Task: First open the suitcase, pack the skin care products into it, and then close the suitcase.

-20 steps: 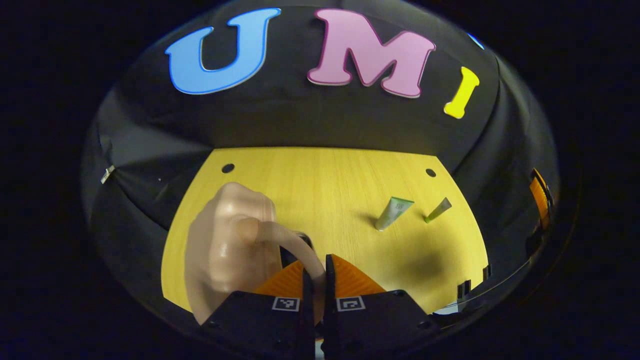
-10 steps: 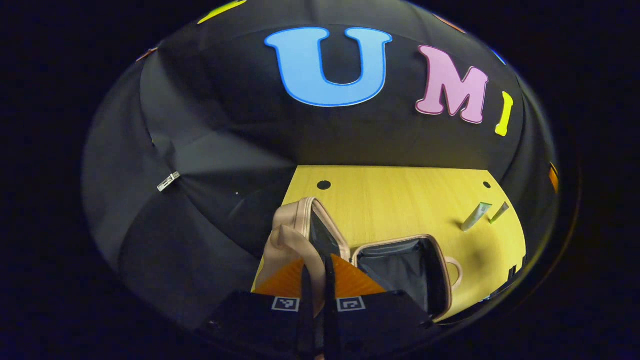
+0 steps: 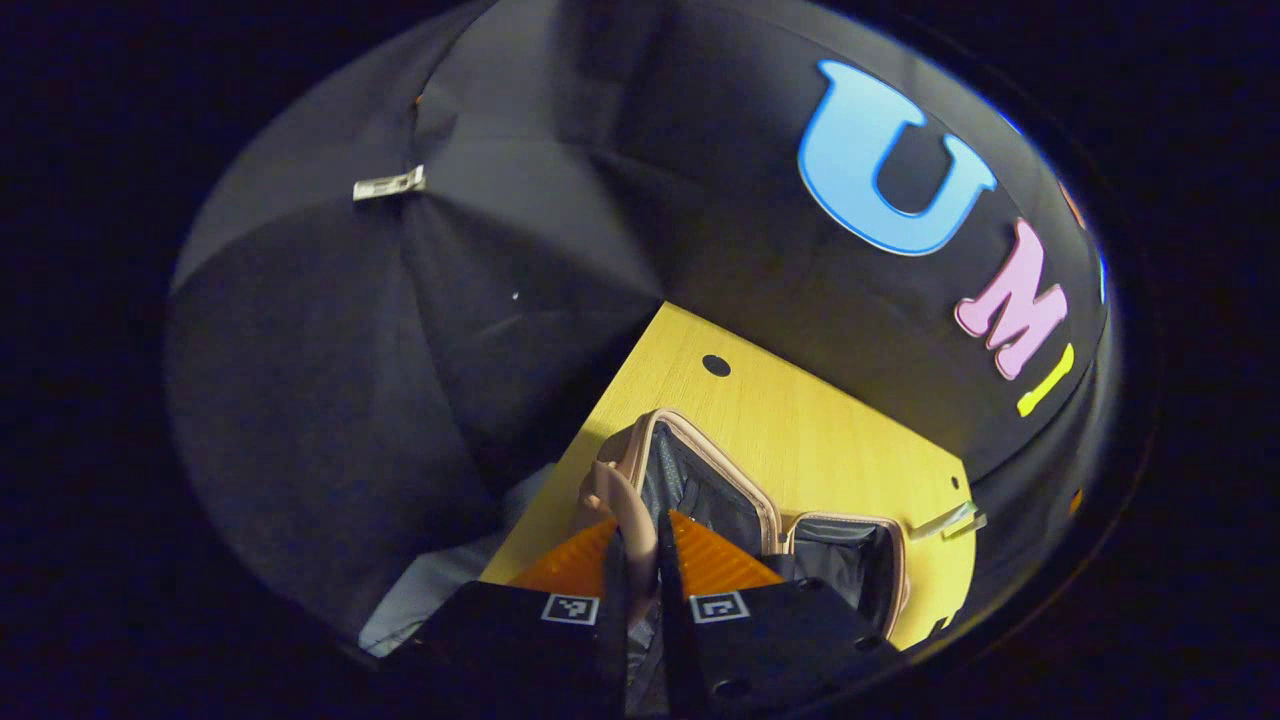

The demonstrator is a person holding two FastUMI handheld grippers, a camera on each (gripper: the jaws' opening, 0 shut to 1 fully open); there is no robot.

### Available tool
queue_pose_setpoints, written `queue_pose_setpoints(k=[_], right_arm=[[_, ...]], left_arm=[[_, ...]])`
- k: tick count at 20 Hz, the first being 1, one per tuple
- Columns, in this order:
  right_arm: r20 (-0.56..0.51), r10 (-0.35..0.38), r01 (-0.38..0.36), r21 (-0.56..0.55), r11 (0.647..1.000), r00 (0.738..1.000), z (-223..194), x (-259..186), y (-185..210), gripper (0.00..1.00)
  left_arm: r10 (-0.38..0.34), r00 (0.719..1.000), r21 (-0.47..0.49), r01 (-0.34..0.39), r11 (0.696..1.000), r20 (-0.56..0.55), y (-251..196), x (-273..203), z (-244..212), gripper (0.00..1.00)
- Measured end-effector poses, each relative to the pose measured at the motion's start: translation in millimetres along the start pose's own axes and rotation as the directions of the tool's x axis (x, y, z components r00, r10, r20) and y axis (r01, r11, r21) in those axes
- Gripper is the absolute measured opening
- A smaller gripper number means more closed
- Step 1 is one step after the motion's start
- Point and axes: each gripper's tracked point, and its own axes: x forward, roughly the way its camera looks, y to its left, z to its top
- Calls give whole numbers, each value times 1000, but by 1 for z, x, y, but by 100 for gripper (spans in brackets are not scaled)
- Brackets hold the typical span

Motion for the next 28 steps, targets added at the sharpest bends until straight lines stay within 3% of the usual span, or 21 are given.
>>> queue_pose_setpoints(k=[1,3,4,6,8,11,12,13,14,16,18,20,22,24,26,28], right_arm=[[-2,-4,4,-3,1000,1000,1,-1,2,96],[-5,-6,6,-12,1000,1000,2,-3,6,96],[-7,-6,6,-17,1000,1000,2,-2,8,96],[-19,6,-6,-28,1000,1000,1,0,15,96],[-21,20,-20,-46,999,1000,4,2,23,96],[-30,45,-48,-97,994,999,9,3,37,96],[-38,60,-64,-115,991,997,9,3,44,96],[-46,70,-76,-134,988,997,9,4,49,96],[-50,77,-83,-143,986,996,10,4,51,96],[-51,87,-93,-143,985,995,10,6,59,96],[-47,79,-85,-131,988,996,12,8,59,96],[-51,69,-74,-113,991,996,10,10,56,96],[-60,42,-47,-97,994,997,1,13,46,96],[-73,4,-9,-69,998,997,-14,17,33,96],[-79,-48,44,-48,998,996,-31,22,16,97],[-93,-97,94,-38,995,991,-48,25,-1,96]], left_arm=[[-34,999,-54,34,998,-1,3,-1,-3,26],[-128,992,-131,128,983,10,2,-7,-11,73],[-139,990,-165,140,976,18,9,6,-9,97],[-194,981,-266,194,944,25,19,5,-13,94],[-224,974,-389,222,894,40,34,9,-17,94],[-234,969,-527,238,816,75,63,10,-27,94],[-199,974,-549,224,805,105,81,10,-25,92],[-8,997,-508,46,860,76,131,17,-35,90],[105,994,-493,-82,866,19,165,14,-49,96],[94,990,-520,-135,843,-104,176,8,-80,94],[167,984,-432,-179,884,-66,184,-2,-81,92],[215,976,-370,-192,909,20,171,-11,-74,95],[209,968,-311,-157,937,141,146,-38,-45,94],[154,949,-198,-101,975,274,99,-69,-7,94],[55,930,-41,-43,998,363,32,-103,18,94],[-48,933,135,0,991,358,-37,-121,23,94]])
